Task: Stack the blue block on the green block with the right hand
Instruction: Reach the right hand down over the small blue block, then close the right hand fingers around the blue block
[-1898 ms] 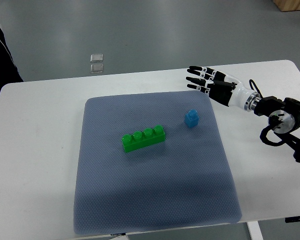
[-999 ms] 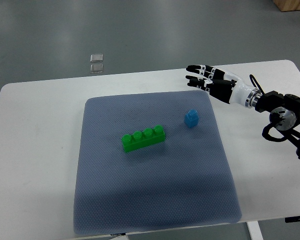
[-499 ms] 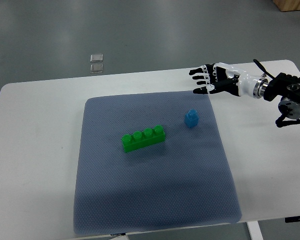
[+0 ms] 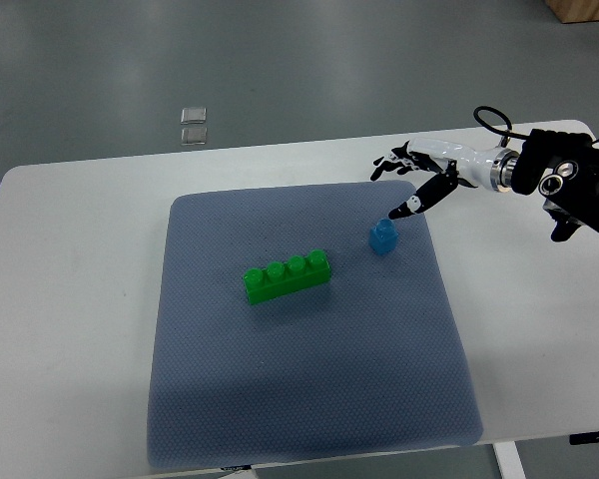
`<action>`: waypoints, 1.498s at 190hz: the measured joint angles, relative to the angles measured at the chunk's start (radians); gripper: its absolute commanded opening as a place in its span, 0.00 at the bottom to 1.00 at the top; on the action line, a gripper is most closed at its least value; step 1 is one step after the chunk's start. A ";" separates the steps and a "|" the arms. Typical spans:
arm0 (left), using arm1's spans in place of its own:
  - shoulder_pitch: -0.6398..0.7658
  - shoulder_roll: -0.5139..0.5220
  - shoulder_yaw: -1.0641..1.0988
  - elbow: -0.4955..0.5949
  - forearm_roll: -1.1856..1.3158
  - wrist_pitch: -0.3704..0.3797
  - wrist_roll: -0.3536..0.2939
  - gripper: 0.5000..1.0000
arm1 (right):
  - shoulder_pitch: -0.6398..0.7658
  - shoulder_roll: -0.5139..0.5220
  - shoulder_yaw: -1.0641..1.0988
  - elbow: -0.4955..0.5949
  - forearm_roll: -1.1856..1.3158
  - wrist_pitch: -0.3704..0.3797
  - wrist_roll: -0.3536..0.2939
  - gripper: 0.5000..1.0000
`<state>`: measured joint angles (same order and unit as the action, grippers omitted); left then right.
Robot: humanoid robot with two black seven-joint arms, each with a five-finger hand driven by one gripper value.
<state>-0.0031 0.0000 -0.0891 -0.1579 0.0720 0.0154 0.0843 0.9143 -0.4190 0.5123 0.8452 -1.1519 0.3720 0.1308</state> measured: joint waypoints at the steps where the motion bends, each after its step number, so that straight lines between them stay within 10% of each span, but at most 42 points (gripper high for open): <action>1: 0.000 0.000 0.000 0.000 0.000 0.000 0.000 1.00 | 0.000 0.000 -0.002 0.000 -0.003 0.000 0.000 0.84; 133: 0.000 0.000 0.000 0.000 0.000 0.000 0.000 1.00 | 0.016 0.060 -0.241 -0.004 -0.072 -0.200 -0.007 0.76; 285: 0.000 0.000 0.000 0.000 0.000 0.000 0.000 1.00 | 0.040 0.037 -0.251 0.054 -0.176 -0.210 0.015 0.61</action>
<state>-0.0030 0.0000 -0.0891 -0.1576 0.0720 0.0154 0.0844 0.9541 -0.3818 0.2612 0.8995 -1.3280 0.1624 0.1453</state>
